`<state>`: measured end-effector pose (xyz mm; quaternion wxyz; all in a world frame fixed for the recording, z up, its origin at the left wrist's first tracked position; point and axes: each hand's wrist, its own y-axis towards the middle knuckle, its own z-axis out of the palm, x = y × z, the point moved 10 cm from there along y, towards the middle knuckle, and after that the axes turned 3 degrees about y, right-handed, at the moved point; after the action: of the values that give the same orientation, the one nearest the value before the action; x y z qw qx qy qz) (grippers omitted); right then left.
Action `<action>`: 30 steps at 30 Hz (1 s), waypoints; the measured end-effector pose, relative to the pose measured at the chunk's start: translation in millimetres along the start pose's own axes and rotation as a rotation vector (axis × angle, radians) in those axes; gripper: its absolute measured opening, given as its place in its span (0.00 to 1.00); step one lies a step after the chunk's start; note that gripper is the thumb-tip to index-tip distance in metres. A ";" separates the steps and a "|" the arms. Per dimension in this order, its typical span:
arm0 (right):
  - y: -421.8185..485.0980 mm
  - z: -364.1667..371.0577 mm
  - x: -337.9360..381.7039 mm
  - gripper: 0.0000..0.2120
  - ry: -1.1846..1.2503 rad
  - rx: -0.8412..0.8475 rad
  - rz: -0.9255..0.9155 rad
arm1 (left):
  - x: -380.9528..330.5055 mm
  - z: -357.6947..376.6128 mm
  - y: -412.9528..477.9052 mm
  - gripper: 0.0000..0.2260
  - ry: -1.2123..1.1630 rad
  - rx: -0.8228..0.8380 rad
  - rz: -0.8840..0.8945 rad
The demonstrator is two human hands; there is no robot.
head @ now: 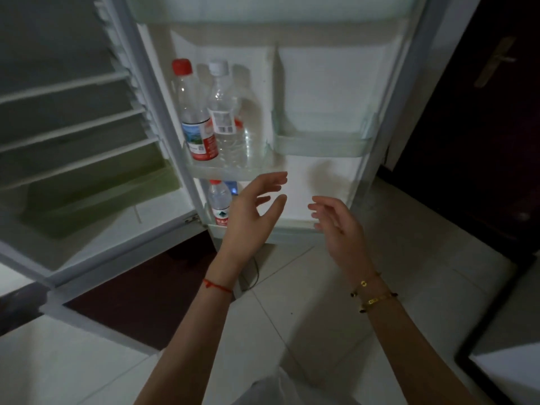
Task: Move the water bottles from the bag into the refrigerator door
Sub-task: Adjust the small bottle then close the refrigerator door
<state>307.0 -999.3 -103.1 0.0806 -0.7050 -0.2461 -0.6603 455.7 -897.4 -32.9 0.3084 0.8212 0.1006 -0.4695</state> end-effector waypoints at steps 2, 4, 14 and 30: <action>3.8 -14.6 4.8 0.10 0.012 -0.020 -0.007 | -10.8 13.5 7.9 0.15 -0.006 0.003 0.022; 7.4 -29.6 9.8 0.10 0.028 -0.039 -0.018 | -20.3 25.5 15.6 0.16 -0.020 -0.006 0.040; 48.5 -95.4 15.8 0.11 0.049 -0.137 0.000 | -52.9 90.4 66.1 0.23 0.106 0.063 0.187; 127.7 -131.7 39.0 0.27 -0.100 -0.240 -0.015 | -38.8 128.7 89.4 0.23 0.275 0.148 0.090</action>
<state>247.8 -1158.3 -23.1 -0.0214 -0.7397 -0.1744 -0.6496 384.2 -1040.5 -11.2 0.2514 0.9017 0.0701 -0.3446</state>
